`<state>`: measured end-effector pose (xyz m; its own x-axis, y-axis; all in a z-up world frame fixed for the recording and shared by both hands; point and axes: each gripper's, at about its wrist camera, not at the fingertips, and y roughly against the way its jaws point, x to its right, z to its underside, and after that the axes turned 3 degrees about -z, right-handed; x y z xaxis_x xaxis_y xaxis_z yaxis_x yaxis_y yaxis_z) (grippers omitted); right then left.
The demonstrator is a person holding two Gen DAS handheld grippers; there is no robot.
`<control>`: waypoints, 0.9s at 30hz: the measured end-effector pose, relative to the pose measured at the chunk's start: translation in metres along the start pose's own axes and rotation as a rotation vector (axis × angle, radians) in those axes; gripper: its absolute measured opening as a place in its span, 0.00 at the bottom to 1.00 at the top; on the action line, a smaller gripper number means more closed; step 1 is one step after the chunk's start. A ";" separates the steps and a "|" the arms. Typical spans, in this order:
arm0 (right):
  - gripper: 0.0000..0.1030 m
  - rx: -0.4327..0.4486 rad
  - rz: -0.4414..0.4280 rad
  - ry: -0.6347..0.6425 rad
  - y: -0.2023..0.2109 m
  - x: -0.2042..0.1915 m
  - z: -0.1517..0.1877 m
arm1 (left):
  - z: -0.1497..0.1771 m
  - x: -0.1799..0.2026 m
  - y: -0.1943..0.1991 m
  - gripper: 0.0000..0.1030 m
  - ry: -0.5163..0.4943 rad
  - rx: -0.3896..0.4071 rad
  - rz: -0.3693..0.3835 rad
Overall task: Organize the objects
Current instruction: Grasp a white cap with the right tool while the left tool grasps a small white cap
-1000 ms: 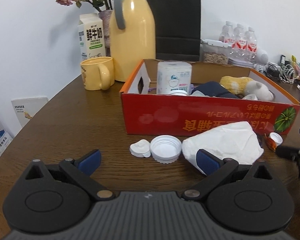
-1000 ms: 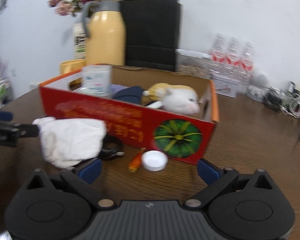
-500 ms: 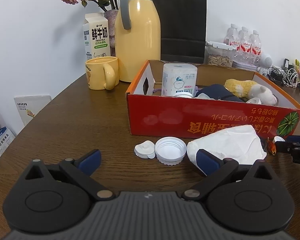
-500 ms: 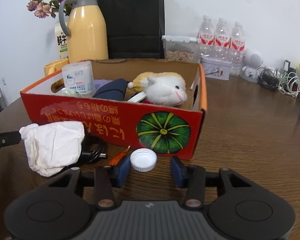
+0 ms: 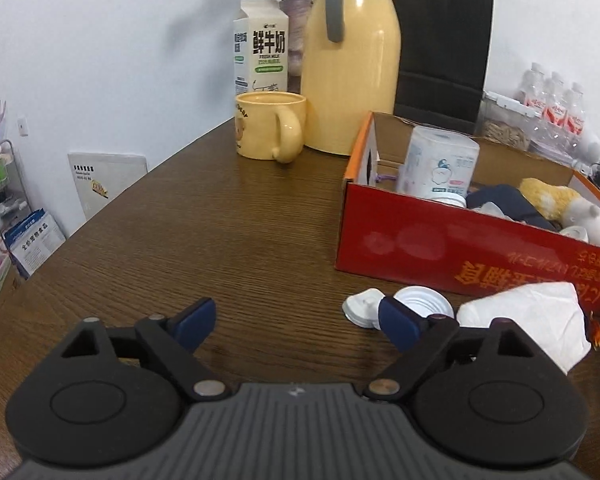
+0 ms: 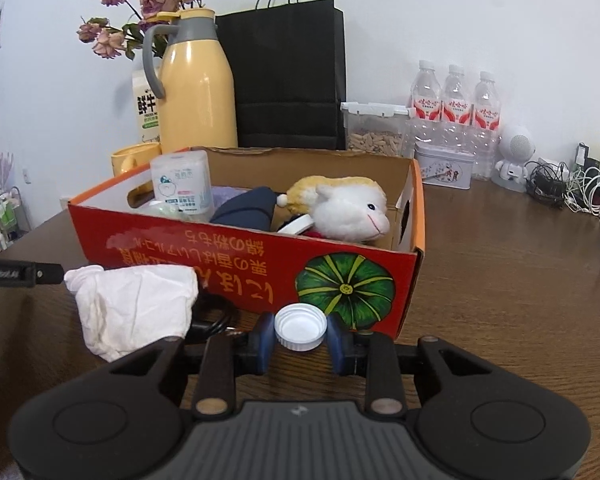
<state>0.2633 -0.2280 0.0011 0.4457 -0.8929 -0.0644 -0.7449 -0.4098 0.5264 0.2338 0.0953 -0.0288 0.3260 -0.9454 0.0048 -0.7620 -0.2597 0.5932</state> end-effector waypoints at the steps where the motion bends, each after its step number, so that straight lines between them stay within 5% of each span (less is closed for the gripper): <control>1: 0.26 0.004 -0.003 0.002 0.001 0.000 0.000 | 0.000 0.001 -0.001 0.87 -0.005 -0.006 -0.002; 18: 0.26 0.032 -0.018 0.011 0.008 -0.004 -0.001 | -0.001 0.021 -0.019 0.84 -0.092 -0.034 0.055; 21: 0.26 0.035 -0.022 0.012 0.009 -0.005 -0.001 | -0.002 0.024 -0.019 0.66 -0.104 -0.017 0.097; 24: 0.26 0.037 -0.025 0.012 0.010 -0.005 -0.001 | -0.003 0.027 -0.017 0.31 -0.124 -0.003 0.164; 27: 0.26 0.040 -0.027 0.014 0.011 -0.005 -0.001 | 0.000 0.029 -0.013 0.27 -0.129 0.002 0.213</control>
<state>0.2531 -0.2281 0.0079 0.4725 -0.8789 -0.0655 -0.7519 -0.4408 0.4902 0.2533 0.0715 -0.0364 0.0835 -0.9961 0.0268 -0.8073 -0.0518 0.5879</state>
